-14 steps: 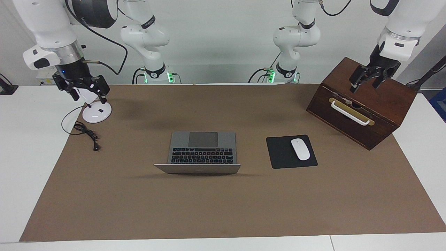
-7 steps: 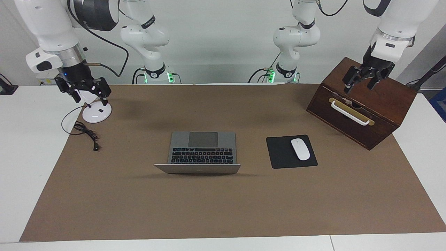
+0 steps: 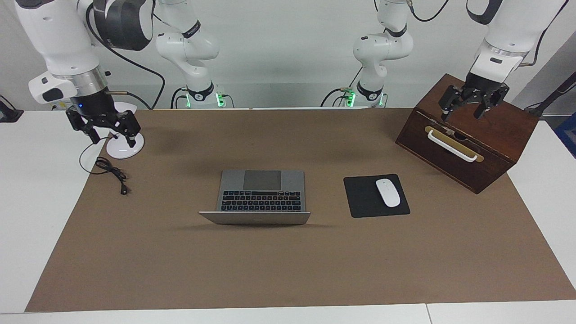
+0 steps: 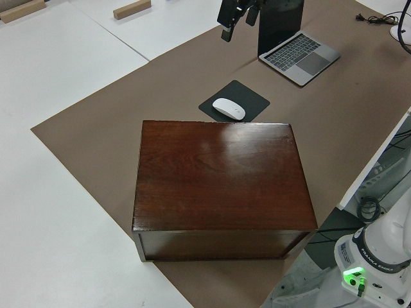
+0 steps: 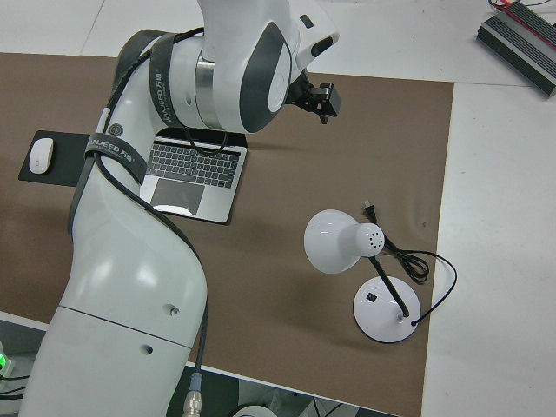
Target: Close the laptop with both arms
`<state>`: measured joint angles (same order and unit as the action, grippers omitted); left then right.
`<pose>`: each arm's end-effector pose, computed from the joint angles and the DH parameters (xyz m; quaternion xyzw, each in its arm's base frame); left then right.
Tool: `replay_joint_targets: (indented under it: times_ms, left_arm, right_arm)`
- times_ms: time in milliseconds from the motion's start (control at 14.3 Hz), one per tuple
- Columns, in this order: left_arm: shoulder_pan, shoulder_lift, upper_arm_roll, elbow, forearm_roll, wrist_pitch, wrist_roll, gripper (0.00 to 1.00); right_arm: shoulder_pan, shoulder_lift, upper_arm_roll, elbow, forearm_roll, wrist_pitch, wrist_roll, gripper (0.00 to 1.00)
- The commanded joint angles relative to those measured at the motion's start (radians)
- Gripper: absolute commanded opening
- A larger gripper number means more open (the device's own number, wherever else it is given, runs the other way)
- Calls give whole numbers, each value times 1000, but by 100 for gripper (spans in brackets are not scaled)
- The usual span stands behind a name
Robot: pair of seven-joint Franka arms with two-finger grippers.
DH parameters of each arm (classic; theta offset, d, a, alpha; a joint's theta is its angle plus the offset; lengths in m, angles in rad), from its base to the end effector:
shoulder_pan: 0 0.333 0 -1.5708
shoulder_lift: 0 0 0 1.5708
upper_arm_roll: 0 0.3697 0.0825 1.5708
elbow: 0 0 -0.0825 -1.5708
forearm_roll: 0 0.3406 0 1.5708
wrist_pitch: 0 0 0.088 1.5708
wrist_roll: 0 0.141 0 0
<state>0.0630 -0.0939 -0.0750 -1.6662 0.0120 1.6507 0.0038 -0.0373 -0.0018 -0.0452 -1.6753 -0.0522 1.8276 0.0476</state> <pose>0.4870 -0.0064 0.6570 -0.9992 0.0081 -0.0391 0.0094 0.5354 -0.0503 0.6243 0.9949 -0.0601 0.0765 0.0270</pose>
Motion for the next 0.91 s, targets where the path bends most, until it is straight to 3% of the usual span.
replay_joint_targets:
  times_ms: [0,279,559,629,838]
  left_arm:
    - [12,-12,-6,-21,-3,8,22,100]
    - [6,-12,-8,-21,-3,3,22,100]
    - [6,-12,-8,-21,-3,1,22,100]
    - [6,-12,-8,-21,-4,1,22,100]
    - [6,-12,-8,-21,-3,-2,22,100]
  right_arm:
    - [-18,22,7,40,0,4,-34,97]
    - [-19,60,10,89,-1,1,-34,94]
    - [-19,146,10,189,-11,1,-40,81]
    - [-19,169,10,210,-9,4,-49,74]
    - [-15,230,18,250,-20,74,-57,34]
